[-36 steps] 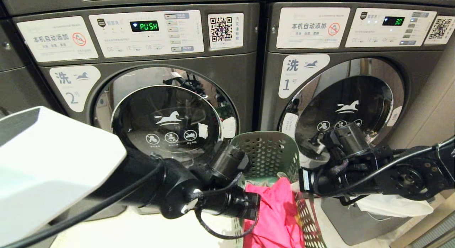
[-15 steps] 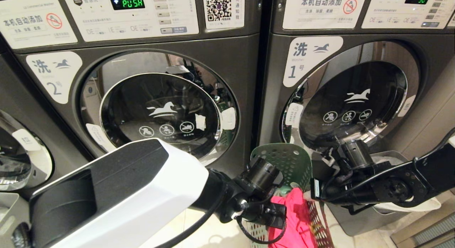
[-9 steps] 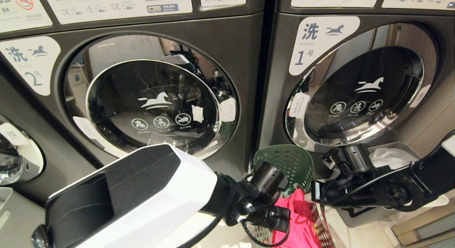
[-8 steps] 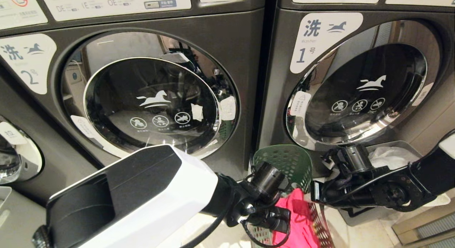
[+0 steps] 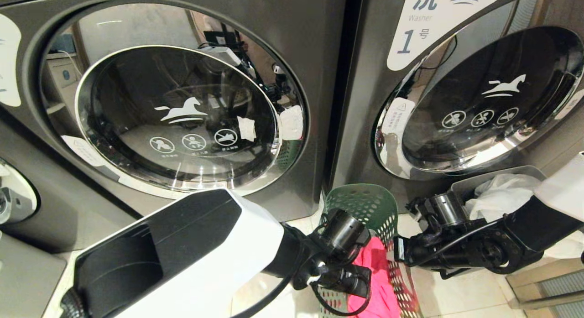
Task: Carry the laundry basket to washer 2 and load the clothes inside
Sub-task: Pick up the clothes basket and put it beside the washing machine
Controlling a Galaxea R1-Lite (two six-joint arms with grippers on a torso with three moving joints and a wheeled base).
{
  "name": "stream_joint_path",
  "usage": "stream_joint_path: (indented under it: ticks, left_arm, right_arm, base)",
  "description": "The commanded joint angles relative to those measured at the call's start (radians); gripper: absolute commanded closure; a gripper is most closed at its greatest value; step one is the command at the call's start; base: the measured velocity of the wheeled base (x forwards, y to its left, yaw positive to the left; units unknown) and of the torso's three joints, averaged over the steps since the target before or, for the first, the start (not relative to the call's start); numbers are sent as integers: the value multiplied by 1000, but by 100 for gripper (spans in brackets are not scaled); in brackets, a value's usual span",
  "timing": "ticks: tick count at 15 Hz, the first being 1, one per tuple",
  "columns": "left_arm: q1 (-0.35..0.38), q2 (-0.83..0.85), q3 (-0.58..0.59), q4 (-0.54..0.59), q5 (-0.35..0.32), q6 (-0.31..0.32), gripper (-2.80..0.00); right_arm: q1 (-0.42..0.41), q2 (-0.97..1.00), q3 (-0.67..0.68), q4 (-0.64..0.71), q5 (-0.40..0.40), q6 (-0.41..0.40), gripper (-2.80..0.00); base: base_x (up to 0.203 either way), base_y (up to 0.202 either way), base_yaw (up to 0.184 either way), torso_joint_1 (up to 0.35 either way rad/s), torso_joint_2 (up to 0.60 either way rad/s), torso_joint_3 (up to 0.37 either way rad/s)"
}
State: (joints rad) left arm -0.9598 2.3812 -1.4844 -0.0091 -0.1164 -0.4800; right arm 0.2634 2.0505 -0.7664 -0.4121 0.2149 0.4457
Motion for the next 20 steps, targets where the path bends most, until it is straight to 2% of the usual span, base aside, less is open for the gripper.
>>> stream_joint_path:
  ticks: [1, 7, 10, 18, 20]
  left_arm:
    - [0, 6, -5, 1, -2, -3, 0]
    - [-2, 10, -5, -7, 7, -2, 0]
    - [-5, 16, -7, -11, 38, -3, 0]
    - [-8, 33, -25, 1, 46, 0, 0]
    - [-8, 39, -27, 15, 67, 1, 0]
  right_arm:
    - [-4, 11, -1, -1, 3, 2, 0]
    - [-27, 29, -23, -1, 1, 1, 0]
    - [-39, 46, -46, -1, 3, 1, 0]
    - [-41, 43, -54, -1, 1, 1, 0]
    - [-47, 42, -53, -1, 1, 1, 0]
  base:
    - [0, 0, 0, 2, 0, -196]
    - [0, 0, 0, 2, 5, -150]
    - [0, 0, 0, -1, 0, -9]
    - [0, 0, 0, 0, 0, 0]
    - [0, 0, 0, 0, 0, 0]
